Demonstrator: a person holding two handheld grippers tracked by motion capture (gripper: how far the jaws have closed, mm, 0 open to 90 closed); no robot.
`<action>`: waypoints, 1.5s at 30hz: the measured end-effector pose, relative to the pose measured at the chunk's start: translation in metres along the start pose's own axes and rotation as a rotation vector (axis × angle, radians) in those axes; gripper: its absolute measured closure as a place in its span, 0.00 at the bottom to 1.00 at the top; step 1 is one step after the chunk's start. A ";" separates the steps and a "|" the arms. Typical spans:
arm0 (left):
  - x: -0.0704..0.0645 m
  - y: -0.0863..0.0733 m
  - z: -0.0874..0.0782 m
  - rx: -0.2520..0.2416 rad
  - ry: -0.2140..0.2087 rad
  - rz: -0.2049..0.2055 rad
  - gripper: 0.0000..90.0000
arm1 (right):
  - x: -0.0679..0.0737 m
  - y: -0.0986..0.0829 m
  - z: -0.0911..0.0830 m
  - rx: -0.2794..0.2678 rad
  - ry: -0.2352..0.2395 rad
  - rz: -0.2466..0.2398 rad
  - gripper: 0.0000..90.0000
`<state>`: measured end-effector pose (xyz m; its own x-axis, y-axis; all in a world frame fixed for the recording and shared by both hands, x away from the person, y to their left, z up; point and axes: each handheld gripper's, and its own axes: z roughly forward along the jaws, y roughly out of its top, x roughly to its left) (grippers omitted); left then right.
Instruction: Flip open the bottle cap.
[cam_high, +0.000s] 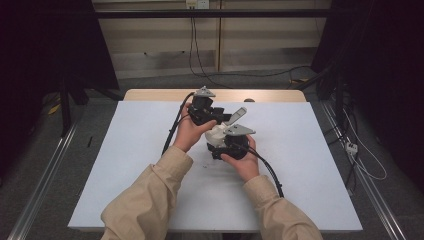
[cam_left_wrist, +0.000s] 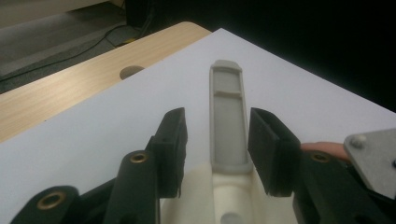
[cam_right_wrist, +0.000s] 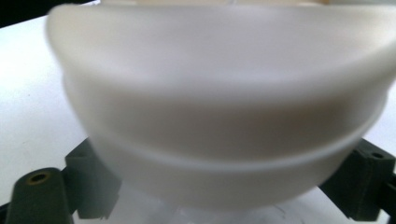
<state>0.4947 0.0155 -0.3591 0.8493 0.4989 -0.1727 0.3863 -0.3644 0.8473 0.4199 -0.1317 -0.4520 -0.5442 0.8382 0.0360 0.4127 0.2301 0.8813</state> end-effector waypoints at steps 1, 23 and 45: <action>0.000 -0.001 -0.002 -0.001 0.010 -0.004 0.59 | 0.000 -0.001 -0.001 0.002 0.004 0.002 0.13; -0.010 -0.044 -0.045 0.028 0.042 0.018 0.15 | -0.017 -0.028 -0.055 0.026 0.033 0.012 0.11; 0.002 -0.114 -0.089 0.063 0.069 -0.039 0.09 | -0.025 -0.051 -0.097 0.023 0.040 0.003 0.11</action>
<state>0.4201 0.1276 -0.4108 0.8071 0.5661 -0.1678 0.4423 -0.3914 0.8070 0.3417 -0.2125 -0.4524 -0.5716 0.8185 0.0578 0.4308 0.2394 0.8701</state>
